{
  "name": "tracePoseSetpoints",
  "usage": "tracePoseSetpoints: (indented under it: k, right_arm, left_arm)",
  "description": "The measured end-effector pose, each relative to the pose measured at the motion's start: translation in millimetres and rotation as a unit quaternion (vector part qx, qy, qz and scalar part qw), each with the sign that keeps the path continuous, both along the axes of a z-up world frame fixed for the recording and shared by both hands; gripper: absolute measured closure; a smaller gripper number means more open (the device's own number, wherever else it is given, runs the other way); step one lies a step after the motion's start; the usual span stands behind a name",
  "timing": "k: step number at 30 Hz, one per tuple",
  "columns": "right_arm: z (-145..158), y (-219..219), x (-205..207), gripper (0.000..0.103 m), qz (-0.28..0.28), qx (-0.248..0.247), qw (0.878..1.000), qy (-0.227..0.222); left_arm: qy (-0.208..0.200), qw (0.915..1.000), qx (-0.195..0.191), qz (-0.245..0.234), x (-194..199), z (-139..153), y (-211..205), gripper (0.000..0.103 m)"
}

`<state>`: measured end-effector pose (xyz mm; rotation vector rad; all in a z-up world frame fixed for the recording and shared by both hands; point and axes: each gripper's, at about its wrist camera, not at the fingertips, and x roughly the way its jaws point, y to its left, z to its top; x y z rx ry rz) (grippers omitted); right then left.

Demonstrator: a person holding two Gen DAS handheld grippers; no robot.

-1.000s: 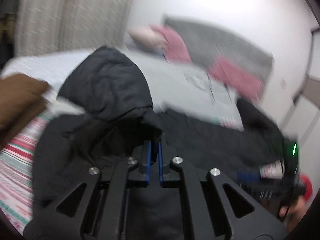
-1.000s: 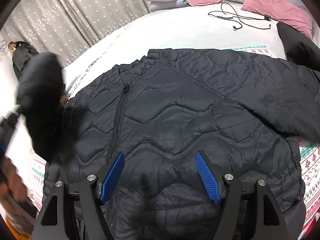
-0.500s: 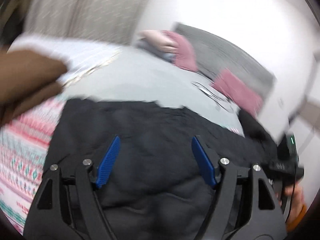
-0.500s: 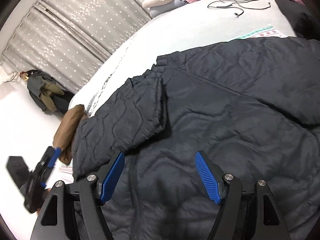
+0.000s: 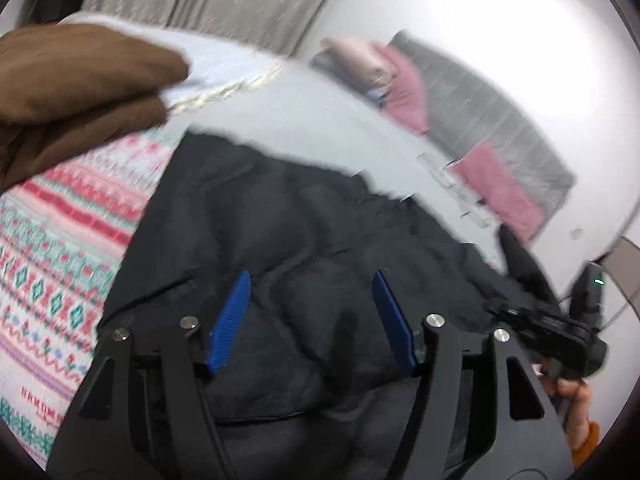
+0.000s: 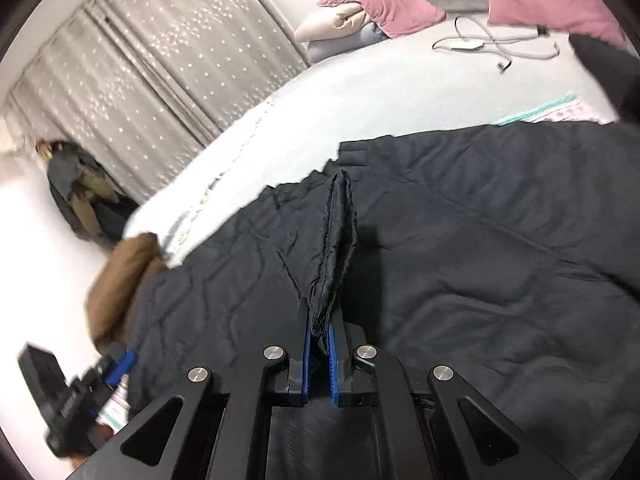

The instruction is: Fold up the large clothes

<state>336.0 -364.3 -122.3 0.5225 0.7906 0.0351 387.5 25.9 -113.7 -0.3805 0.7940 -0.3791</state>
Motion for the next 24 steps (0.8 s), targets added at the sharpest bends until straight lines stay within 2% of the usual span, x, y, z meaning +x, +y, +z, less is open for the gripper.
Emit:
tracePoseSetpoints:
  k: [3,6,7,9,10,11,13,17,18,20,22,24]
  right_arm:
    - [-18.1,2.8,2.3,0.097,-0.001,-0.039,0.998,0.056]
    - [-32.5,4.6,3.8,0.095,0.008,-0.049,0.996,0.073]
    - [-31.9,3.8,2.1,0.092,0.007,-0.050,0.996,0.071]
    - [-26.7,-1.9,-5.0,0.080,0.001,-0.055,0.995,0.079]
    - [-21.7,-6.5,-9.6,0.067,-0.002,-0.061,0.995,0.084]
    - [-17.8,-11.4,-14.7,0.047,-0.008,-0.066,0.994,0.085]
    - [-3.8,-30.9,-30.4,0.030,-0.045,-0.086,0.992,0.079]
    - [17.9,-88.2,-66.4,0.022,-0.149,-0.118,0.979,0.071]
    - [17.3,-110.0,-78.3,0.022,-0.180,-0.115,0.974,0.071]
    - [13.1,-138.6,-92.9,0.021,-0.217,-0.106,0.968,0.073]
    - [3.1,-174.4,-105.6,0.021,-0.257,-0.095,0.958,0.090]
    - [-5.4,-212.2,-123.0,0.021,-0.305,-0.063,0.946,0.088]
  left_arm:
    - [0.055,0.9984,0.013,-0.007,11.9,-20.5,-3.7,0.040]
    - [0.049,0.9979,0.041,-0.010,9.9,-18.0,-11.0,0.039]
    - [0.048,0.9973,0.054,-0.010,9.1,-16.3,-13.9,0.035]
    - [0.047,0.9954,0.082,-0.014,6.6,-11.2,-21.2,0.025]
    - [0.046,0.9949,0.089,-0.016,6.9,-11.6,-23.5,0.021]
    - [0.046,0.9945,0.093,-0.015,5.7,-9.6,-25.8,0.020]
    - [0.047,0.9945,0.093,-0.011,2.7,-5.2,-29.4,0.018]
    - [0.039,0.9972,0.062,-0.017,-3.7,1.2,-40.7,0.009]
    - [0.033,0.9980,0.051,-0.020,-5.6,0.1,-45.2,0.005]
    - [0.028,0.9985,0.041,-0.024,-7.2,-4.0,-53.8,0.005]
    - [0.025,0.9982,0.051,-0.019,-7.8,-11.3,-62.1,0.004]
    - [0.020,0.9974,0.068,-0.015,-8.7,-14.0,-68.7,0.004]
